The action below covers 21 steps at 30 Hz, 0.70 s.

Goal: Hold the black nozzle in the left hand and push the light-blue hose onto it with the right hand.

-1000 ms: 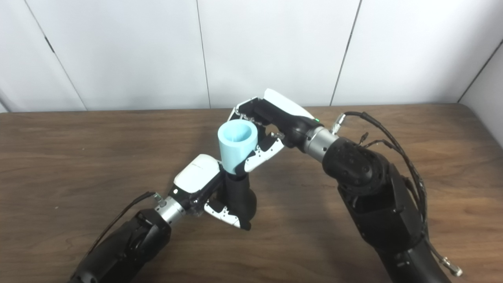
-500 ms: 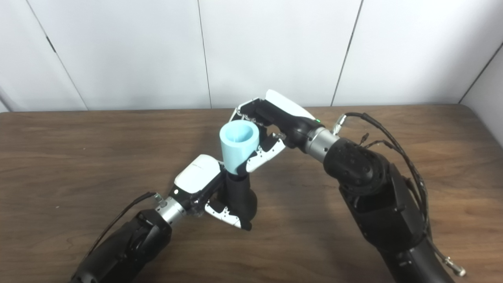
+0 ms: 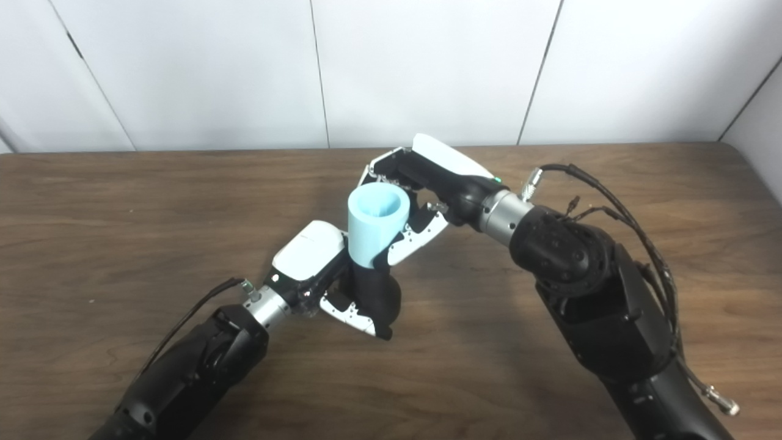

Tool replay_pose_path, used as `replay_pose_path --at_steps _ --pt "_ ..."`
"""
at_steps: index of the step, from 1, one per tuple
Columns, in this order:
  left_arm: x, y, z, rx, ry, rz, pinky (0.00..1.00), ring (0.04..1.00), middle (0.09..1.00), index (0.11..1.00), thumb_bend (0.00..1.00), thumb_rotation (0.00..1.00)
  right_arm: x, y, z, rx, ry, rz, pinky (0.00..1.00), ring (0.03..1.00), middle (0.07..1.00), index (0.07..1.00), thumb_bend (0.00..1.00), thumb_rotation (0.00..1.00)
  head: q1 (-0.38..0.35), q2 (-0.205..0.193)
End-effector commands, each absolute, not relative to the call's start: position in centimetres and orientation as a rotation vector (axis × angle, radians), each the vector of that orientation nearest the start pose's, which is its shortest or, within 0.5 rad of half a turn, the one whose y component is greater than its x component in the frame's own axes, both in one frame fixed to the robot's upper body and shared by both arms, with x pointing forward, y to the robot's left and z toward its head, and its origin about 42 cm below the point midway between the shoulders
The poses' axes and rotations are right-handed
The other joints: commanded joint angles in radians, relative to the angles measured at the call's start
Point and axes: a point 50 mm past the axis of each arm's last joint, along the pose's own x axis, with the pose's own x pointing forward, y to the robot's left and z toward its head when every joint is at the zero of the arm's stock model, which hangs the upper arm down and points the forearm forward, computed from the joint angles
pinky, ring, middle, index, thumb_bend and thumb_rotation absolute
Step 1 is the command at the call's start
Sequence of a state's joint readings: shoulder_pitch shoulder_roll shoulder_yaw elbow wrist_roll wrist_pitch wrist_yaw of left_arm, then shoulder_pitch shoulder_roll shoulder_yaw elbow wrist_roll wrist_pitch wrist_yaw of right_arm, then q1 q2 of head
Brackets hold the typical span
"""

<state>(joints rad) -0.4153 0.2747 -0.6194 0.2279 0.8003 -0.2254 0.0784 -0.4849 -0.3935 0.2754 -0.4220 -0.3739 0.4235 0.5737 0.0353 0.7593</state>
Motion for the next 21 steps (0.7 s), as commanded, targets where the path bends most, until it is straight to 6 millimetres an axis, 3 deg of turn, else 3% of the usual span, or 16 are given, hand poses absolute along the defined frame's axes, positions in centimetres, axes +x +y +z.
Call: replay_pose_path --at_steps 1,6,8,12,13,15,17,21 --pt "34.5 14.0 9.4 1.276 -0.414 -0.744 0.26 0.367 0.4 0.495 0.52 0.0 34.7 -19.5 30.8 -0.911 -0.31 0.617 0.2 0.265 0.4 0.524 0.52 0.0 0.001 0.002" --pt "34.5 14.0 9.6 1.254 -0.407 -0.738 0.27 0.373 0.398 0.497 0.52 0.0 34.3 -19.4 30.1 -0.91 -0.295 0.625 0.2 0.262 0.396 0.522 0.52 0.0 0.001 0.006" --pt "34.5 13.9 9.6 1.252 -0.407 -0.737 0.27 0.368 0.457 0.485 0.53 0.0 34.2 -19.4 29.8 -0.908 -0.294 0.625 0.2 0.263 0.396 0.521 0.52 0.0 0.003 0.007" --pt "34.4 13.8 9.7 1.251 -0.407 -0.738 0.27 0.361 0.471 0.482 0.53 0.0 34.2 -19.4 29.5 -0.903 -0.297 0.624 0.19 0.253 0.393 0.52 0.52 0.0 0.006 0.01" --pt "34.4 13.8 9.7 1.25 -0.408 -0.737 0.27 0.361 0.426 0.49 0.52 0.0 34.2 -19.3 29.5 -0.904 -0.293 0.624 0.19 0.254 0.393 0.519 0.52 0.0 0.007 0.013" --pt "34.4 13.8 9.7 1.253 -0.408 -0.738 0.27 0.361 0.461 0.484 0.53 0.0 34.2 -19.3 29.3 -0.908 -0.292 0.623 0.2 0.26 0.394 0.519 0.52 0.0 0.007 0.013" --pt "34.4 13.9 9.6 1.26 -0.406 -0.741 0.26 0.359 0.41 0.493 0.52 0.0 34.2 -19.3 29.2 -0.913 -0.297 0.624 0.2 0.26 0.394 0.519 0.52 0.0 0.007 0.013" --pt "34.3 13.9 9.8 1.268 -0.398 -0.746 0.26 0.365 0.469 0.483 0.53 0.0 34.3 -19.2 29.4 -0.921 -0.31 0.631 0.2 0.261 0.395 0.52 0.52 0.0 0.005 0.017"
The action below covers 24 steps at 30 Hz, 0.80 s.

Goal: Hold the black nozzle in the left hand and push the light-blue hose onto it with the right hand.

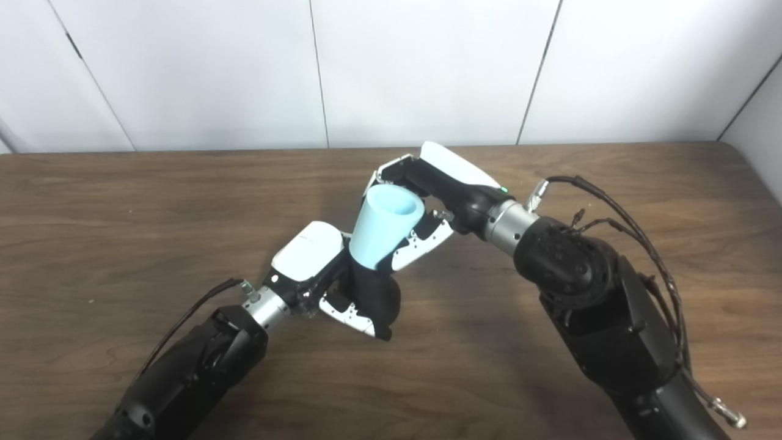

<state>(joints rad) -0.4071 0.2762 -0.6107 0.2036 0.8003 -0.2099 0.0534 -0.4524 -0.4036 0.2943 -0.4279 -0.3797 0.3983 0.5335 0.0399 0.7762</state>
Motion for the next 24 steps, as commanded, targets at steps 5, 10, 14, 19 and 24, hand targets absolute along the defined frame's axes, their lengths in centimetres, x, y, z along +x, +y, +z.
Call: replay_pose_path --at_steps 5,10,14,19,24 --pt "34.2 13.9 9.7 1.252 -0.406 -0.742 0.27 0.356 0.472 0.482 0.53 0.0 34.4 -18.7 30.2 -0.921 -0.338 0.647 0.21 0.272 0.401 0.525 0.52 0.0 0.004 0.007" --pt "34.1 13.8 9.7 1.251 -0.395 -0.755 0.28 0.372 0.402 0.493 0.52 0.0 34.5 -18.0 31.7 -0.965 -0.393 0.675 0.21 0.273 0.403 0.525 0.52 0.0 0.007 0.014" --pt "34.1 13.8 9.7 1.257 -0.391 -0.759 0.3 0.387 0.4 0.494 0.52 0.0 34.7 -17.4 33.2 -1.008 -0.435 0.694 0.17 0.23 0.456 0.489 0.53 0.0 0.007 0.017" --pt "34.0 13.8 9.6 1.269 -0.382 -0.767 0.29 0.387 0.435 0.489 0.52 0.0 35.0 -17.0 34.5 -1.076 -0.474 0.733 0.14 0.205 0.468 0.482 0.53 0.0 0.007 0.019" --pt "34.0 13.8 9.6 1.267 -0.381 -0.77 0.28 0.378 0.472 0.482 0.53 0.0 35.0 -17.2 34.6 -1.124 -0.508 0.761 0.13 0.187 0.47 0.48 0.53 0.0 0.008 0.021"
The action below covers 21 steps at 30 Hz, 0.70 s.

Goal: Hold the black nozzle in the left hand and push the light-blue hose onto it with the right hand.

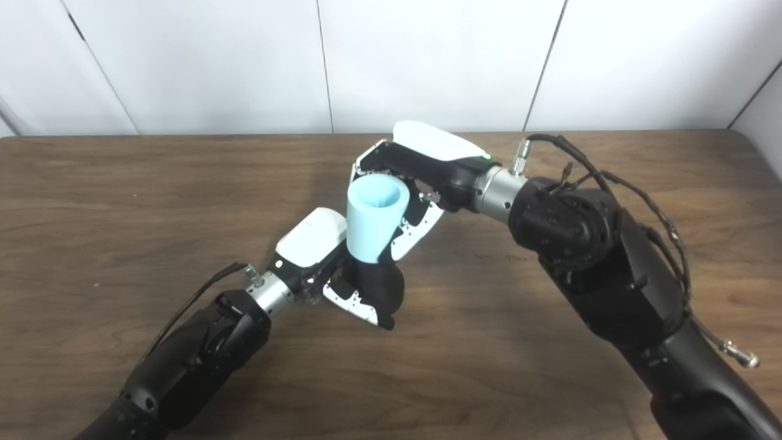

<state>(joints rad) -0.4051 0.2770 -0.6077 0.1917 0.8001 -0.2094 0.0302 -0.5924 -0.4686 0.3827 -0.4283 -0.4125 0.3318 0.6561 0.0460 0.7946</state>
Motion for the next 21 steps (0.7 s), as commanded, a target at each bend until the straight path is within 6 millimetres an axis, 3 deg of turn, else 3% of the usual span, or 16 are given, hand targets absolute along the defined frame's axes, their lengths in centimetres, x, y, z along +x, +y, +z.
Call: replay_pose_path --at_steps 1,8,13,17,21 --pt "34.0 13.8 9.6 1.266 -0.376 -0.772 0.28 0.378 0.435 0.489 0.52 0.0 35.0 -17.2 34.6 -1.131 -0.511 0.765 0.13 0.184 0.47 0.48 0.53 0.0 0.002 0.003" --pt "34.0 13.9 9.7 1.267 -0.37 -0.784 0.28 0.374 0.396 0.495 0.52 0.0 34.8 -17.5 34.1 -1.148 -0.527 0.786 0.14 0.195 0.471 0.48 0.53 0.0 0.003 0.004" --pt "34.0 14.1 9.7 1.271 -0.37 -0.783 0.27 0.353 0.47 0.482 0.53 0.0 34.9 -17.7 33.5 -1.168 -0.539 0.792 0.14 0.192 0.47 0.48 0.53 0.0 -0.003 0.005" --pt "34.0 14.2 9.7 1.263 -0.367 -0.782 0.27 0.349 0.472 0.482 0.53 0.0 35.0 -17.9 33.1 -1.181 -0.536 0.781 0.17 0.232 0.392 0.513 0.52 0.0 -0.004 0.005" --pt "33.9 14.2 9.7 1.266 -0.363 -0.785 0.29 0.369 0.41 0.492 0.52 0.0 35.2 -18.1 32.6 -1.177 -0.524 0.766 0.15 0.203 0.466 0.482 0.53 0.0 -0.004 0.005"
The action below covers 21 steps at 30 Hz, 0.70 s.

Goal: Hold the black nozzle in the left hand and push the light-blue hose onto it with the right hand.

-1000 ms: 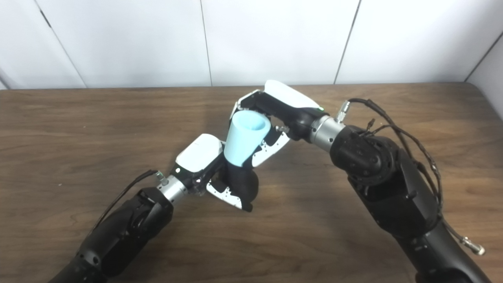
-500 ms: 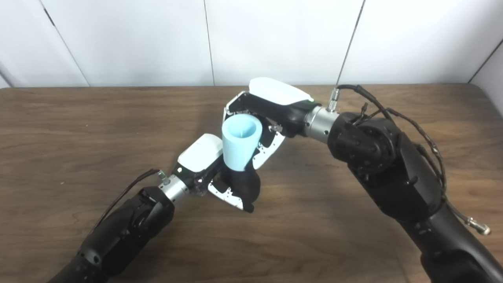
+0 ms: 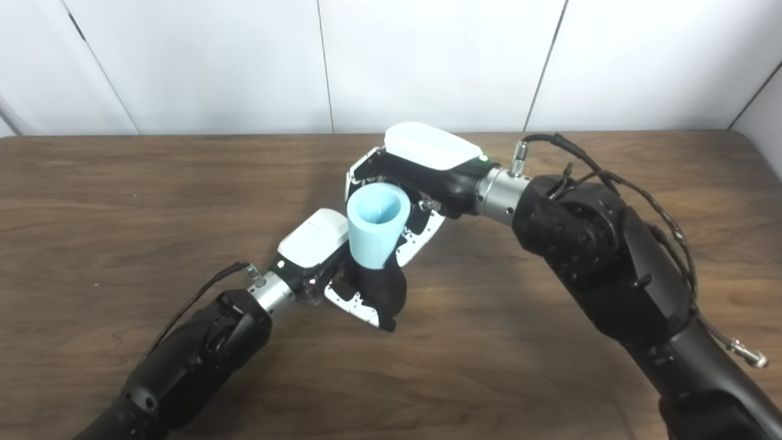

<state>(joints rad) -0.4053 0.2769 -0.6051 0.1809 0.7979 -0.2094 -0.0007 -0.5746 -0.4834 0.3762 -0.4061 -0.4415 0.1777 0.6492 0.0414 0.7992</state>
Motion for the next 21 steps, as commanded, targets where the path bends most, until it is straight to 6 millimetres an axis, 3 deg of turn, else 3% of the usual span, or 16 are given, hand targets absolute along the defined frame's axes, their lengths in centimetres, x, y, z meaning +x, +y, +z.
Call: replay_pose_path --at_steps 1,4,7,18,19,21 --pt "33.9 14.2 9.7 1.265 -0.364 -0.784 0.3 0.371 0.405 0.493 0.52 0.0 35.3 -18.1 32.5 -1.175 -0.522 0.762 0.15 0.196 0.468 0.481 0.53 0.0 -0.002 0.003" --pt "33.8 14.2 9.7 1.265 -0.371 -0.781 0.29 0.358 0.454 0.485 0.53 0.0 35.4 -18.3 32.0 -1.175 -0.511 0.75 0.15 0.211 0.471 0.48 0.53 0.0 -0.002 0.005" --pt "33.8 14.1 9.8 1.265 -0.37 -0.783 0.27 0.346 0.47 0.482 0.53 0.0 35.4 -18.2 31.5 -1.173 -0.478 0.755 0.22 0.293 0.422 0.523 0.52 0.0 -0.005 0.008" --pt "33.8 13.7 9.9 1.261 -0.372 -0.787 0.27 0.346 0.473 0.482 0.53 0.0 35.5 -17.1 29.2 -1.176 -0.458 0.833 0.25 0.307 0.412 0.527 0.52 0.0 -0.002 0.015" --pt "33.8 13.6 9.9 1.26 -0.369 -0.787 0.27 0.346 0.436 0.487 0.52 0.0 35.5 -17.0 28.9 -1.176 -0.465 0.84 0.24 0.299 0.411 0.526 0.52 0.0 -0.001 0.015" --pt "33.7 13.6 9.9 1.253 -0.367 -0.784 0.27 0.343 0.465 0.483 0.53 0.0 35.3 -16.8 28.5 -1.182 -0.465 0.853 0.24 0.301 0.416 0.525 0.52 0.0 0.001 0.015"
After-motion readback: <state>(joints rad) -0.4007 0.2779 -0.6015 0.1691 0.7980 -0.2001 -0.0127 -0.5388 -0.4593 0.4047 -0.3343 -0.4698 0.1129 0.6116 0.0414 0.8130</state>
